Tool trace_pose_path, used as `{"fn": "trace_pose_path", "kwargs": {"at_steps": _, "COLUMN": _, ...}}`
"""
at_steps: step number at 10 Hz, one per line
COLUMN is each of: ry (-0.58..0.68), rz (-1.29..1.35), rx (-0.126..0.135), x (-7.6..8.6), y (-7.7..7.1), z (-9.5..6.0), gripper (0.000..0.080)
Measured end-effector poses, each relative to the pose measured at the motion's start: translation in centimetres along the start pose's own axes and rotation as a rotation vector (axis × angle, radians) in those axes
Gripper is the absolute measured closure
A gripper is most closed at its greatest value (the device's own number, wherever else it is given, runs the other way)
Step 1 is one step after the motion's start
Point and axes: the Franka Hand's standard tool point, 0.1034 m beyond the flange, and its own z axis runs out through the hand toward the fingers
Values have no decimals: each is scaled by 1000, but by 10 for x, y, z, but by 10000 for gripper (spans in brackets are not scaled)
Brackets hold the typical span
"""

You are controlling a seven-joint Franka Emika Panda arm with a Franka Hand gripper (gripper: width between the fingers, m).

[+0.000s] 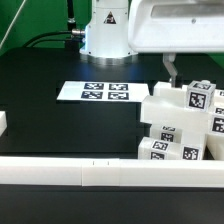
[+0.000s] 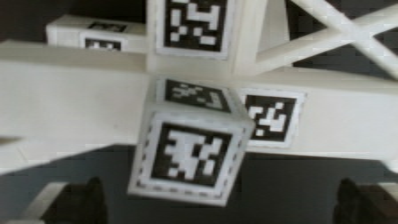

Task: Assemble chair

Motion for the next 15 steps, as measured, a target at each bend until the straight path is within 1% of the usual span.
{"fn": "trace_pose_path", "kwargs": {"at_steps": 2, "ry": -3, "rz": 1, "rx": -2, "x": -1, "y": 0, "z": 4, "gripper": 151}}
{"fn": "trace_pose_path", "kwargs": {"at_steps": 6, "ry": -4, "rz": 1, "rx": -3, "x": -1, "y": 1, "z": 4, "gripper": 151}}
{"fn": "trace_pose_path", "kwargs": {"at_steps": 7, "ry": 14, "rz": -6, "rx": 2, "x": -2, "y": -2, "z": 2, "gripper": 151}}
{"fn": "trace_pose_path", "kwargs": {"at_steps": 8, "ry": 74, "rz": -32, "rx": 29, "x": -22, "y": -9, "z": -10, "gripper": 151}}
{"fn": "trace_pose_path", "kwargs": {"at_steps": 9, "ry": 99, "rz": -51, "rx": 44, "x": -53, "y": -7, "z": -21, "gripper": 151}}
{"fn": "trace_pose_path", "kwargs": {"at_steps": 10, "ry": 102, "rz": -47, "rx": 46, "x": -76, "y": -3, "z": -22, "gripper": 151}}
{"fn": "trace_pose_path", "kwargs": {"at_steps": 11, "ry": 96, "rz": -35, "rx": 44, "x": -81, "y": -2, "z": -19, "gripper": 151}}
{"fn": "trace_pose_path", "kwargs": {"at_steps": 12, "ry": 97, "rz": -40, "rx": 45, "x": -79, "y": -2, "z": -19, "gripper": 151}}
{"fn": "trace_pose_path", "kwargs": {"at_steps": 15, "ry": 96, "rz": -23, "rx": 45, "x": -82, "y": -2, "z": -17, "gripper": 151}}
